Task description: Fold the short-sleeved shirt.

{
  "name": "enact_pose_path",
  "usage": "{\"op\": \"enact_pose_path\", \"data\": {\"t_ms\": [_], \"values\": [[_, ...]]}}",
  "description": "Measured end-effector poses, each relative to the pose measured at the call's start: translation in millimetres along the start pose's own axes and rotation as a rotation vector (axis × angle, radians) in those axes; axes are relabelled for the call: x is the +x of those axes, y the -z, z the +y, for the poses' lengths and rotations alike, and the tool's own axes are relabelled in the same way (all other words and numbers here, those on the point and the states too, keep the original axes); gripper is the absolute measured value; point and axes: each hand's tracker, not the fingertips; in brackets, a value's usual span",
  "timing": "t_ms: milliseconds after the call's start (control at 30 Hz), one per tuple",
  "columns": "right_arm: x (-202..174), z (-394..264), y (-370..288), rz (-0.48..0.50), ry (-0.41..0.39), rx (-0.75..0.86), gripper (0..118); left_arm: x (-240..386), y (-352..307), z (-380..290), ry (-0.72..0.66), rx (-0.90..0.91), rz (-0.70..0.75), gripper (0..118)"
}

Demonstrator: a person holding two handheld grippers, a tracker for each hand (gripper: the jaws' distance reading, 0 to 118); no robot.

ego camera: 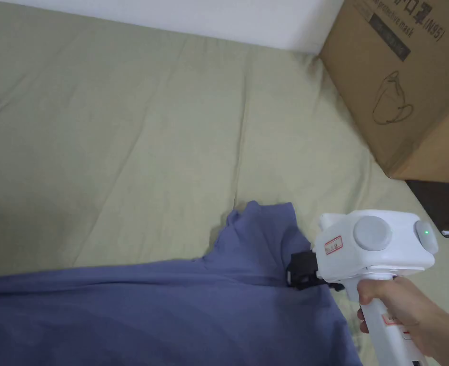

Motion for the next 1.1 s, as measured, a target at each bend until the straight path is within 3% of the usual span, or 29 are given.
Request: {"op": "enact_pose_path", "data": {"t_ms": [33,100,267,433,667,867,1100], "values": [[2.0,-2.2,-4.0,0.025,0.032,0.024,3,0.0,0.1,-1.9,-0.003,0.005,-0.001,3],[3.2,-5.1,-9.1,0.053,0.105,0.032,3,-0.5,-4.0,-3.0,-0.007,0.015,-0.003,3],[-4.8,-10.4,-37.9,0.090,0.113,0.101,3,-11.7,-31.8,-5.7,-0.019,0.048,-0.074,3],[-1.3,-22.8,-103.9,0.131,0.124,0.202,3,-34.7,-91.3,-23.9,-0.066,0.126,-0.246,3],[9.4,-78.6,-196.8,0.201,0.173,0.314,3,-84.9,-156.5,-67.5,-0.069,0.191,-0.338,3],[10.0,-164.6,-205.6,0.194,0.191,0.242,3,-116.8,-148.2,-138.5,0.004,0.141,-0.324,3],[11.1,-249.9,-139.4,0.145,0.263,0.011,3,-150.5,-89.0,-209.0,-0.059,-0.032,-0.284,3]]}}
